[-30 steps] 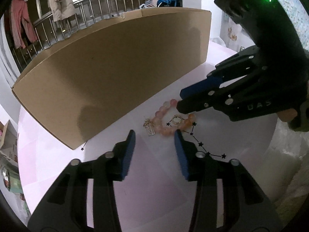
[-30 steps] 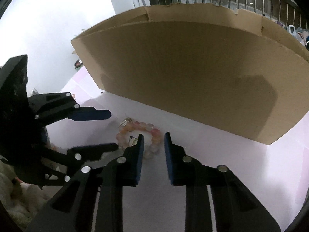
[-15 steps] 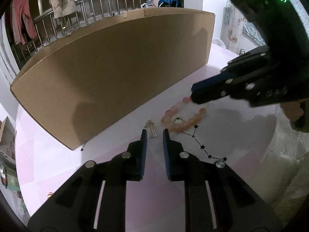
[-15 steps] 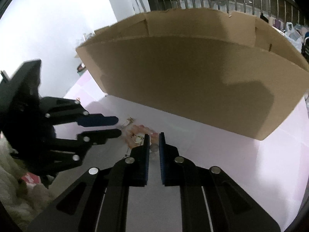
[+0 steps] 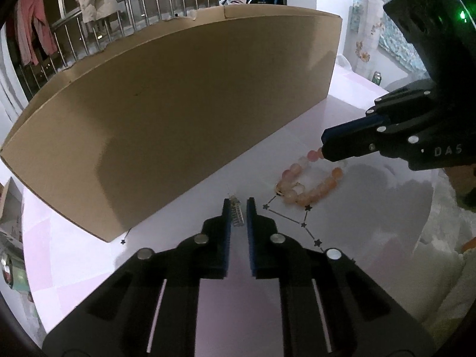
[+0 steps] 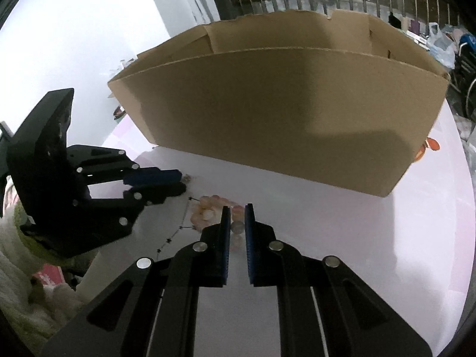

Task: Organize jewelry

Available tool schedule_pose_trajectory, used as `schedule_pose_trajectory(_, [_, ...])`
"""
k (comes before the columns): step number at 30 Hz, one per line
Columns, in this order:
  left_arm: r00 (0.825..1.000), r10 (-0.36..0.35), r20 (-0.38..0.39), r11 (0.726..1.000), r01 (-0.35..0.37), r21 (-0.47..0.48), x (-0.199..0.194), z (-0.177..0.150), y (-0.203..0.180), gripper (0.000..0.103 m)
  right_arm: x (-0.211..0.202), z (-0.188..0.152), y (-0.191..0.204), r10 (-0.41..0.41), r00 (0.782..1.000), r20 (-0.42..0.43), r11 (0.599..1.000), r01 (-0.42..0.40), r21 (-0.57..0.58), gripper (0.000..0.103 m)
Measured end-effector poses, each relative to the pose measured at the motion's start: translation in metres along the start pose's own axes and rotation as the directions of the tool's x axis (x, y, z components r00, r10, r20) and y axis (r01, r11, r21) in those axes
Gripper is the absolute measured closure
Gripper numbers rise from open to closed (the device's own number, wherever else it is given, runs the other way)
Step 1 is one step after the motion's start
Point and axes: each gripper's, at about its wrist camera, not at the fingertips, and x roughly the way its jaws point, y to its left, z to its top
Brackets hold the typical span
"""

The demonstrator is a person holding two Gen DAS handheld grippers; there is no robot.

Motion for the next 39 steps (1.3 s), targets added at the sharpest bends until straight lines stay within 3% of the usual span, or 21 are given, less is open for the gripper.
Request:
schedule_pose_trajectory(10, [1.0, 0.006, -0.001, 1.0, -0.006, 0.013, -0.001, -0.001, -0.001, 0.098, 0.003, 0.001, 0.0, -0.002, 1.0, 0.001, 1.0, 0.002, 0.007, 0.093])
schedule_pose_trajectory(12, [1.0, 0.006, 0.006, 1.0, -0.006, 0.016, -0.002, -0.001, -0.002, 0.103, 0.003, 0.001, 0.0, -0.003, 1.0, 0.004, 1.0, 0.003, 0.005, 0.093])
schedule_pose_trajectory(30, [0.999, 0.011, 0.05, 1.0, -0.01, -0.019, -0.024, -0.008, 0.006, 0.103, 0.0, 0.001, 0.0, -0.002, 1.0, 0.008, 1.0, 0.002, 0.001, 0.093])
schedule_pose_trajectory(39, [0.996, 0.035, 0.084, 0.999, -0.031, -0.042, -0.036, -0.005, 0.011, 0.103, -0.015, 0.016, 0.011, 0.06, 0.996, 0.063, 0.998, -0.059, -0.017, 0.093])
